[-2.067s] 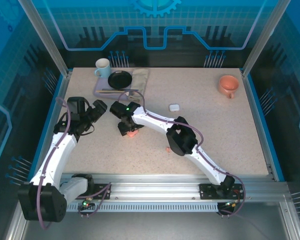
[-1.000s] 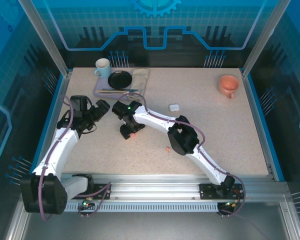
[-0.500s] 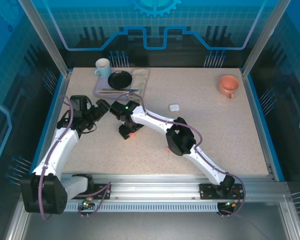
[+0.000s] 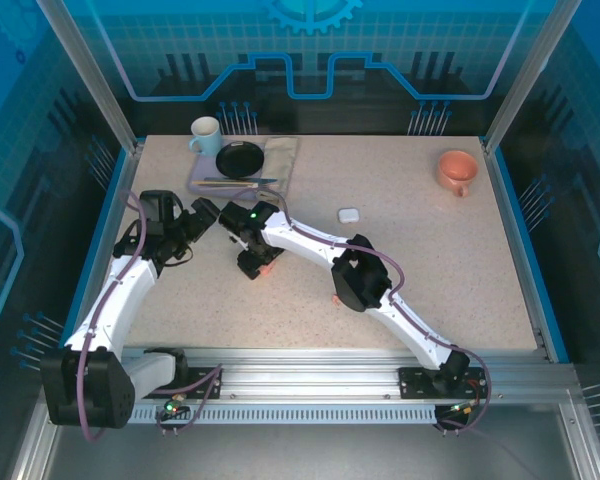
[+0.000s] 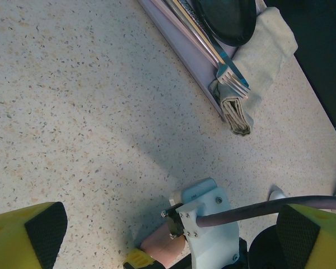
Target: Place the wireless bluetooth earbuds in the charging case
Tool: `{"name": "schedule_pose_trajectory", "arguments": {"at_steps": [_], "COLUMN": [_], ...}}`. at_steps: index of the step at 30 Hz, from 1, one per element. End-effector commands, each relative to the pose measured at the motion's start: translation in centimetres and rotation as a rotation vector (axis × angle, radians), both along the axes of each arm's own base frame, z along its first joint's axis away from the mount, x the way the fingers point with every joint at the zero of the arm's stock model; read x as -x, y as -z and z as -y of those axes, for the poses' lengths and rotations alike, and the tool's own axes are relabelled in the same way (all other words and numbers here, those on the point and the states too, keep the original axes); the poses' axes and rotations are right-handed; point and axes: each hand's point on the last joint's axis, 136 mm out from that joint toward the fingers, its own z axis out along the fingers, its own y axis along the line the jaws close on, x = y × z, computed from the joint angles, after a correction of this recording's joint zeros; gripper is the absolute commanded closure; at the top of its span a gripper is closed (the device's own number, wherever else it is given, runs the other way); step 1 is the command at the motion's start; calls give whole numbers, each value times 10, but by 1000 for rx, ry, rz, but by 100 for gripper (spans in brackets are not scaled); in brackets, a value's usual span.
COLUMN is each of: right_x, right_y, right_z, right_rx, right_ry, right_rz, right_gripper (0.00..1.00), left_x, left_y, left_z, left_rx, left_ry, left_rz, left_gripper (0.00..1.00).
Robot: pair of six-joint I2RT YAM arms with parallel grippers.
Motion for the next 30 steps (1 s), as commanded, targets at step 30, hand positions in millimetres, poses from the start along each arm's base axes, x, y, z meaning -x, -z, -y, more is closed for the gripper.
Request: {"name": "schedule_pose_trajectory", "arguments": {"at_steps": [30], "right_x": [-45], "right_y": [-89], "right_z": [156], "right_rx": [-391], "right_ry": [1201], "right_rz": [-29], "right_gripper": [54], "left_x": [-4], "left_y": [29], "left_z": [155], "left_rx": [226], "left_ry": [470], "left_rz": [279], "left_gripper": [2]}}
